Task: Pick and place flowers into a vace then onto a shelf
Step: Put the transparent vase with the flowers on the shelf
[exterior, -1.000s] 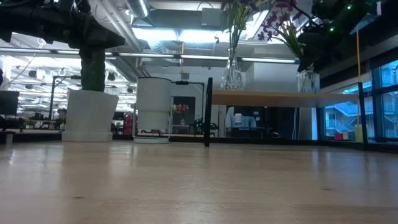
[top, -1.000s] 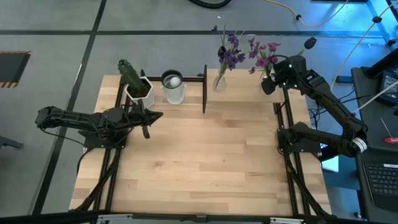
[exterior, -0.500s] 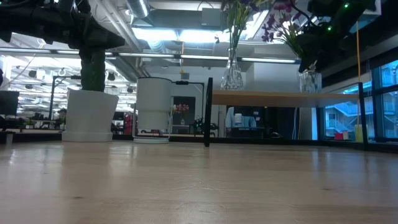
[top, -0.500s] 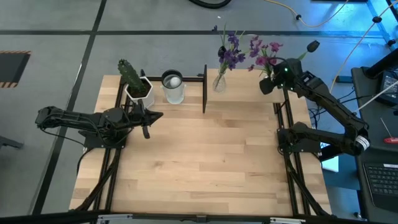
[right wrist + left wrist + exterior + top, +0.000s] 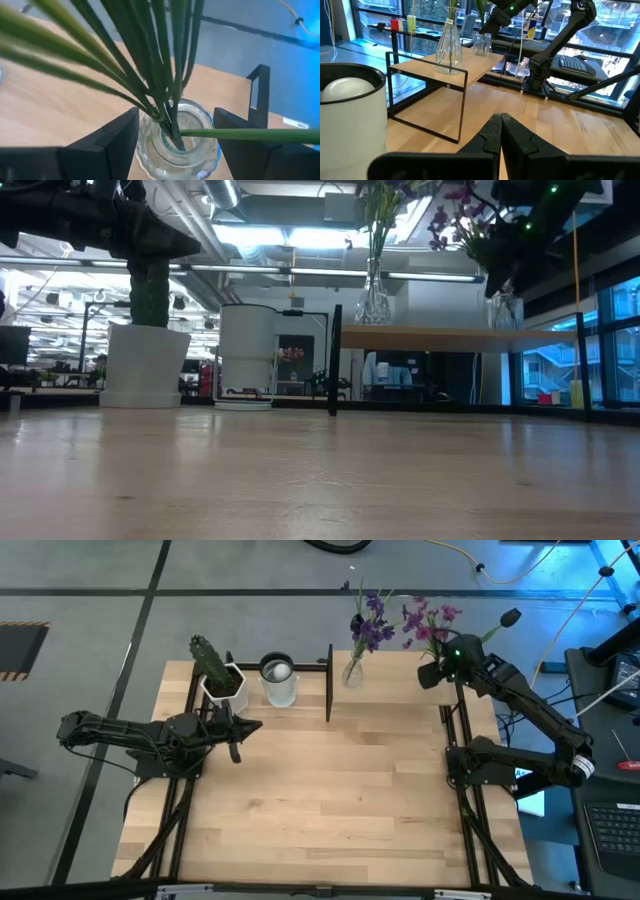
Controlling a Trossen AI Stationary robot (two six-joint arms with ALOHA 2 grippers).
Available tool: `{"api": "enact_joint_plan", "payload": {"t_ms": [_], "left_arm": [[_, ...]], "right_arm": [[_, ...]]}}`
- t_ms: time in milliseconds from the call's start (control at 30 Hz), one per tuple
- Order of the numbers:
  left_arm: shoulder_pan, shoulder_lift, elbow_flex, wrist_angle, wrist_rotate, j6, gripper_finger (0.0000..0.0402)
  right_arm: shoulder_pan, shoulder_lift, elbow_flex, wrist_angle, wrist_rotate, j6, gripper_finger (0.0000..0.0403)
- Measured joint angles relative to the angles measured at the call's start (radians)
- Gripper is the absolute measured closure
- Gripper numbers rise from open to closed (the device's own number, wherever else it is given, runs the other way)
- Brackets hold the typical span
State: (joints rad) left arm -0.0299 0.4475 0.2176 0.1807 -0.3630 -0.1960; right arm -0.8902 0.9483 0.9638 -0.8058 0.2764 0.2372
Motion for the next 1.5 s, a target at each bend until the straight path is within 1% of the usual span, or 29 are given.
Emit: {"api": "enact_joint_plan", "payload": {"t_ms": [233, 700, 867, 1233, 1500], "left_arm": [[0.0, 0.0, 0.0, -0.004, 0.0, 0.0, 0.0398], [0.0, 0.0, 0.0, -0.007, 0.025, 0.003, 0.0398], [0.0, 0.0, 0.0, -0.007, 0.025, 0.043, 0.0398], [0.0, 0.0, 0.0, -0.007, 0.025, 0.06, 0.0398], [0.0, 0.0, 0.0, -0.007, 0.024, 0.071, 0.0398]], "right_arm": [[0.0, 0.0, 0.061, -0.069, -0.008, 0.021, 0.015], [0.013, -0.001, 0.064, -0.135, 0.01, 0.077, 0.015], [0.013, -0.001, 0.065, -0.14, -0.001, 0.1, 0.015], [0.013, -0.002, 0.067, -0.139, -0.024, 0.125, 0.015], [0.013, -0.001, 0.132, -0.19, -0.033, 0.125, 0.015]]}}
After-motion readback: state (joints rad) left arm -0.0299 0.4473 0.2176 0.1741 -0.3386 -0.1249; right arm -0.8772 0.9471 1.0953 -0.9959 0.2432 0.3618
